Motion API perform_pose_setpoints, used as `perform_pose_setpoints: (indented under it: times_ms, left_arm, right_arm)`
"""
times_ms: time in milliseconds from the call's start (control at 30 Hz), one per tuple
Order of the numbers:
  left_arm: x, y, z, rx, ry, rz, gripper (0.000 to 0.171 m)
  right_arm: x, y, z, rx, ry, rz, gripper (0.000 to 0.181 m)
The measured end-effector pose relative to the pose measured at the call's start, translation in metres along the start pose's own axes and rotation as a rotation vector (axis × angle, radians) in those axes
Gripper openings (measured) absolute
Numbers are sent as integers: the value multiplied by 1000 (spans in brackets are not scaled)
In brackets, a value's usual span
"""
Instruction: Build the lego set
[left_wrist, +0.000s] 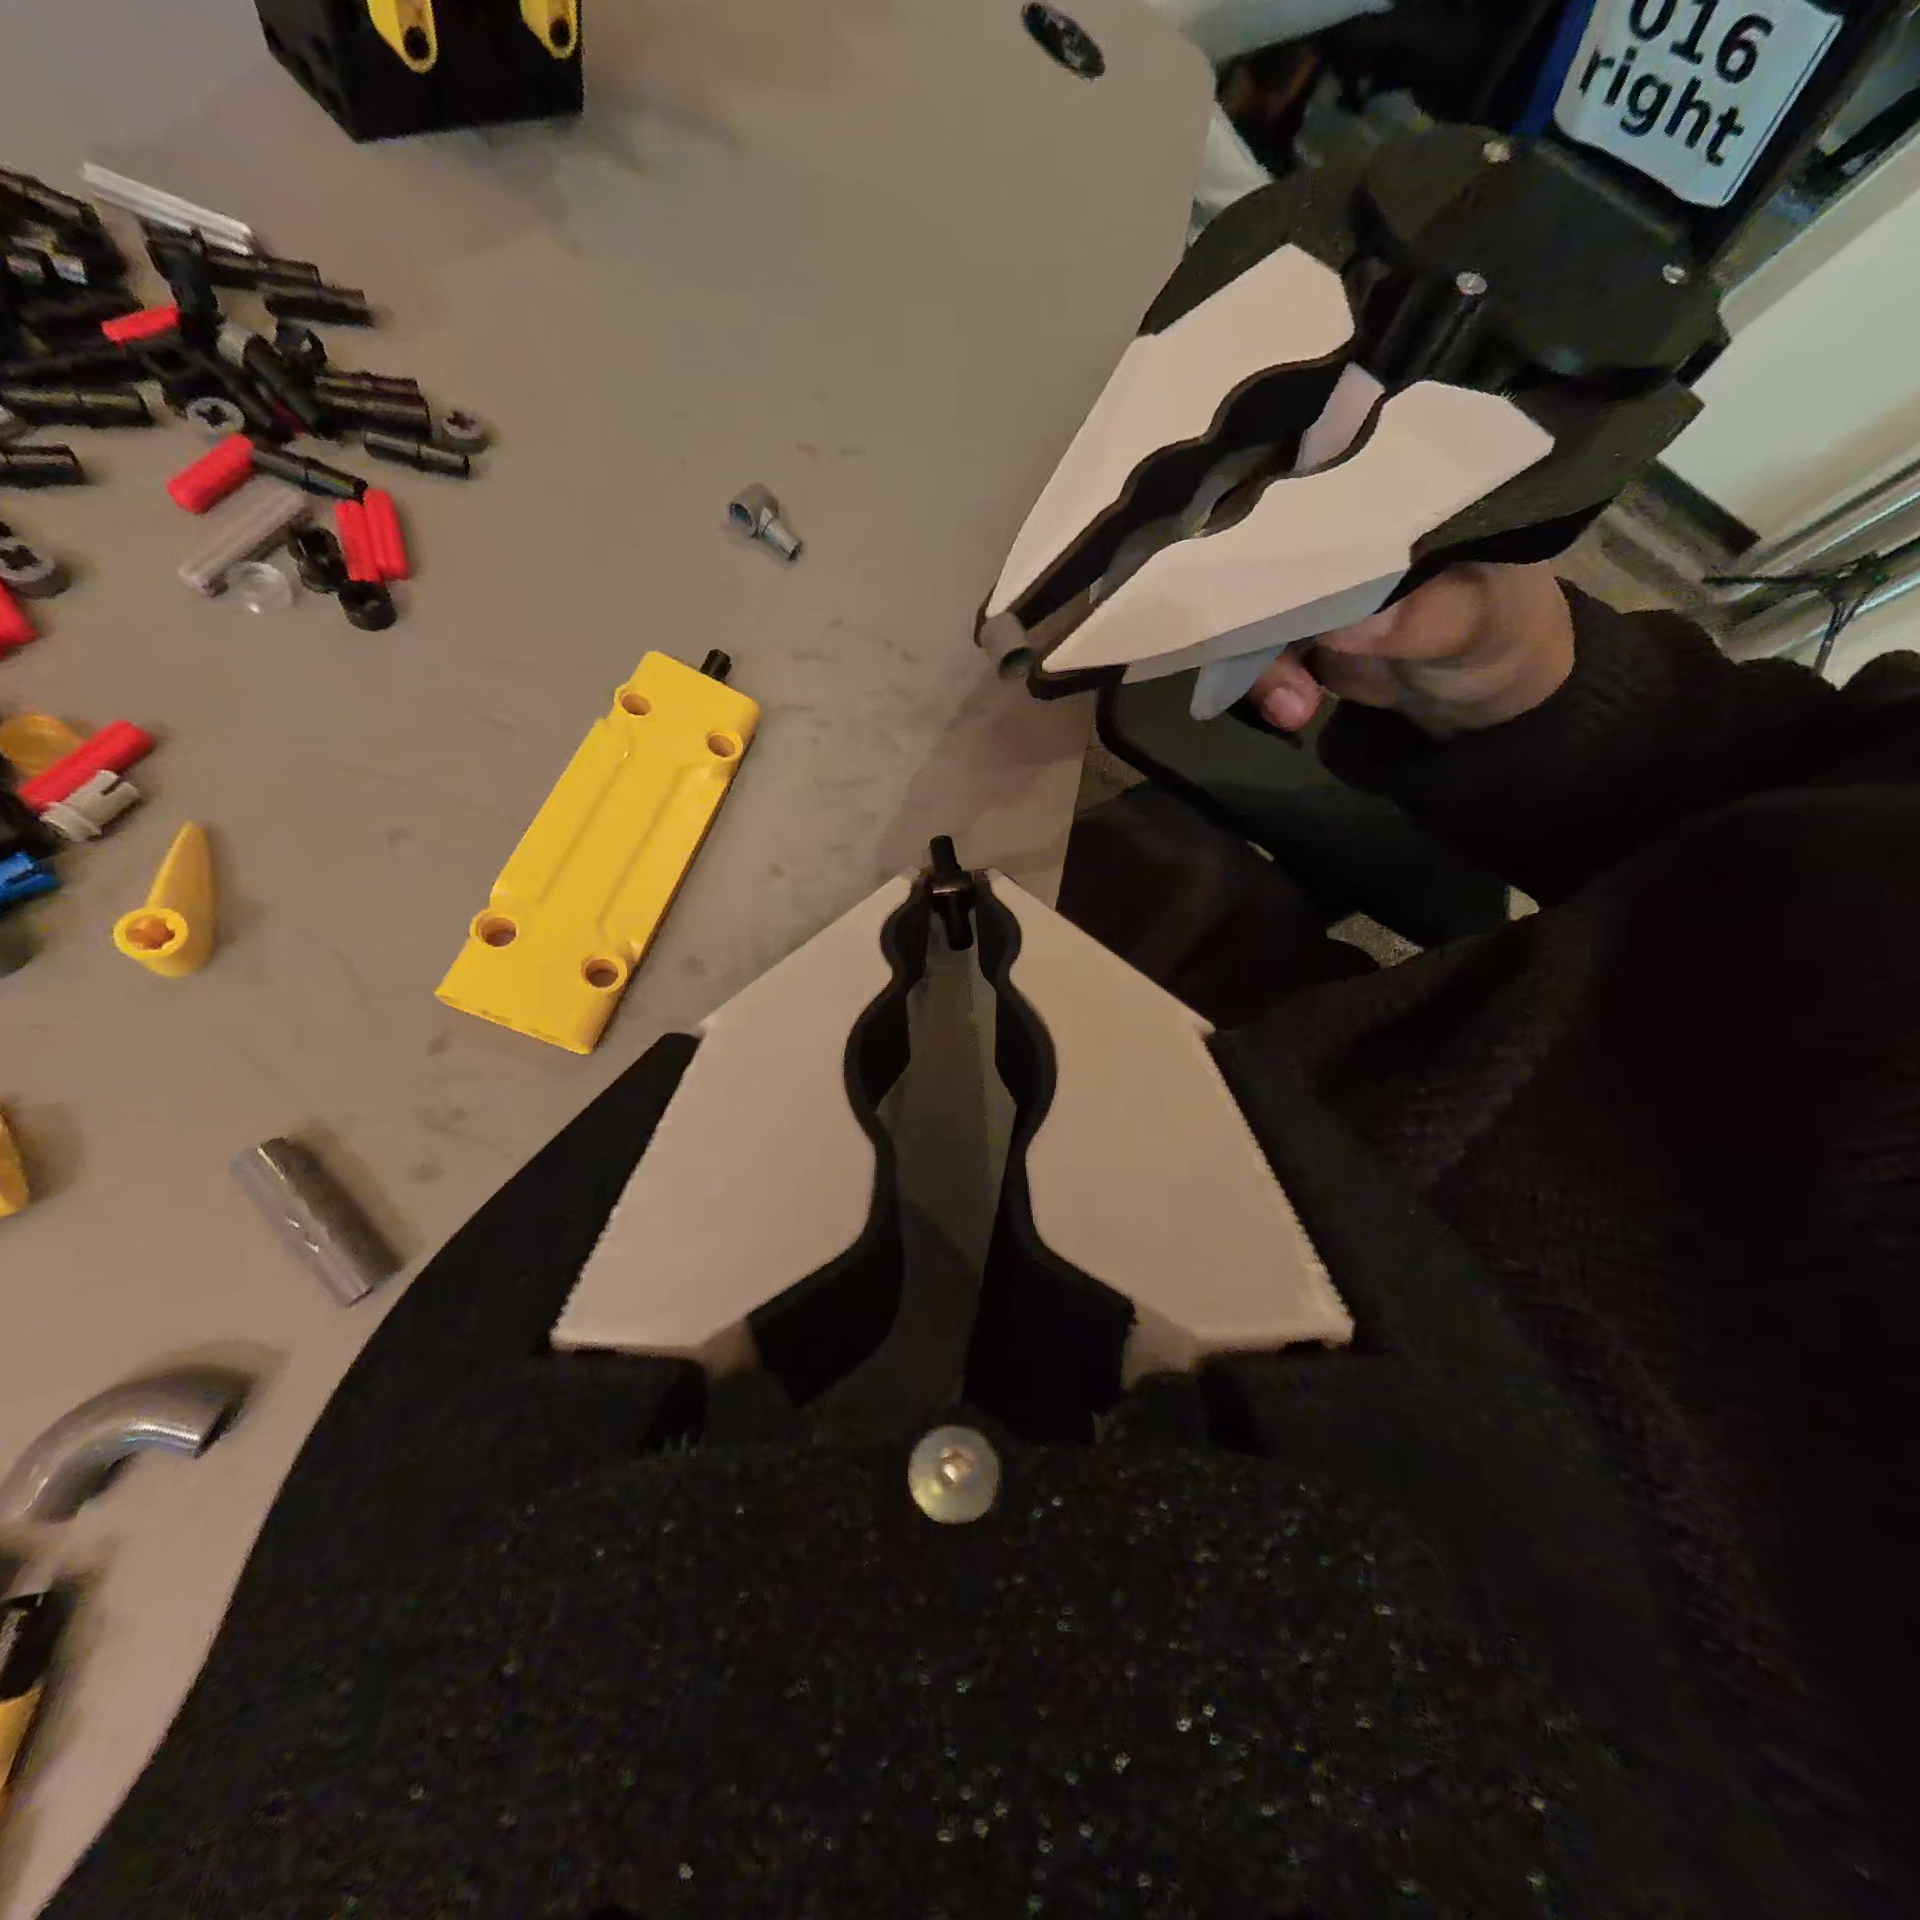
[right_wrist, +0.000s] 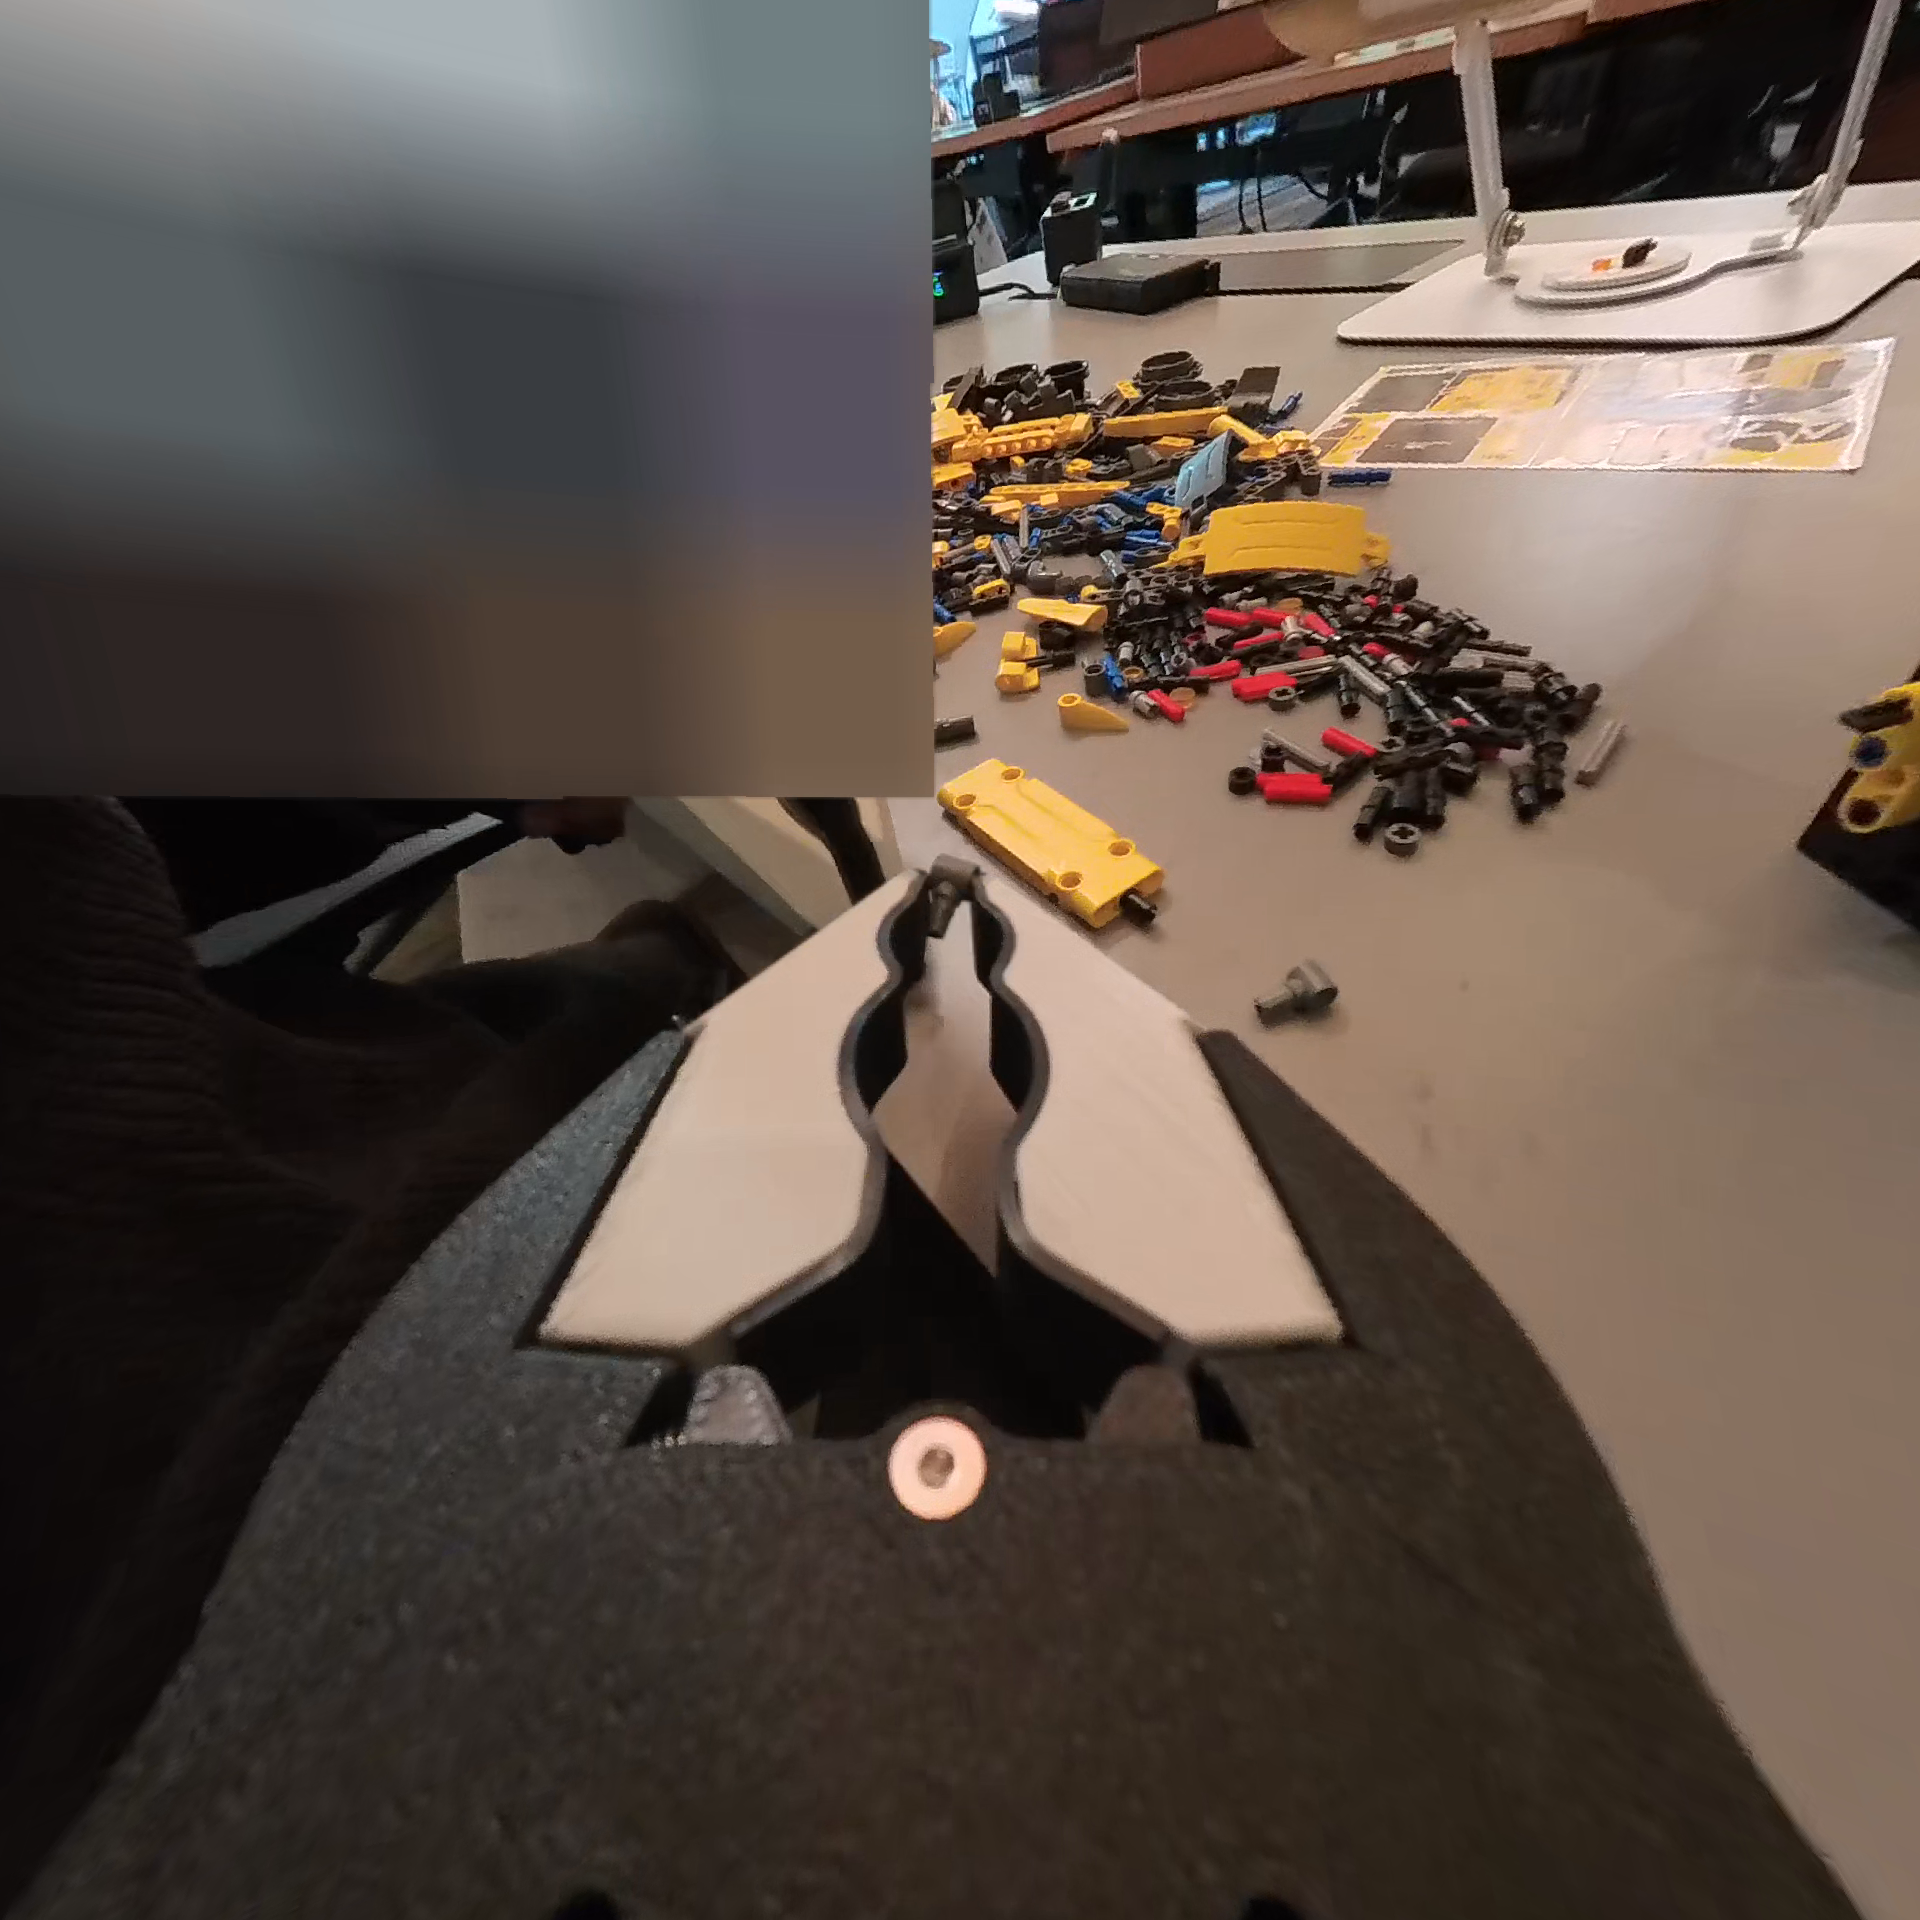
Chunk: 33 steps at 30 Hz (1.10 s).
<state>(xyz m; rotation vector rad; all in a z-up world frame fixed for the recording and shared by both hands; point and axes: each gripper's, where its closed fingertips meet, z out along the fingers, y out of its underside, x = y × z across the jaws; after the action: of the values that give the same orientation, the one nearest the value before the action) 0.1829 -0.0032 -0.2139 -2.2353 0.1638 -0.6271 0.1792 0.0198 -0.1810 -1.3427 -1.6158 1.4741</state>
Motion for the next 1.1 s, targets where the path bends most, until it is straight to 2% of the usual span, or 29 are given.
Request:
perform_pose_setpoints:
  times_ms: [133,200,333,400,500,567,667,767,867,1000,1100]
  left_arm:
    - [-2,4,3,-41,-25,12,10]
    - [-3,2,1,-50,-52,36,18]
    - [-15,-20,-18,62,-159,117,24]
    - [-6,-32,-24,137,-69,72,23]
    - [16,-51,-34,261,227,-129,23]
    - [23,-55,-38,289,330,-199,23]
    - [30,-45,-35,236,342,-176,21]
    - [39,-46,-39,256,405,-214,7]
    - [41,-45,-44,264,465,-264,6]
    - [33,-50,-51,328,456,-304,5]
    - [30,-54,-56,385,465,-329,4]
  right_arm:
    - [8,9,0,-37,15,46,7]
    - [13,10,-3,-61,25,85,7]
    - [4,-7,-7,-6,-52,66,7]
    - [-6,-11,-5,-14,-97,-31,7]
    - [-20,-15,0,-43,-117,-225,7]
    - [-27,-18,2,-61,-113,-342,7]
    - [-32,-23,3,-69,-89,-497,8]
    - [-42,-28,1,-60,-108,-611,8]
    - [-47,-31,1,-58,-110,-690,8]
    - [-36,-42,5,-18,2,-705,21]
    - [-13,-57,4,20,151,-621,21]
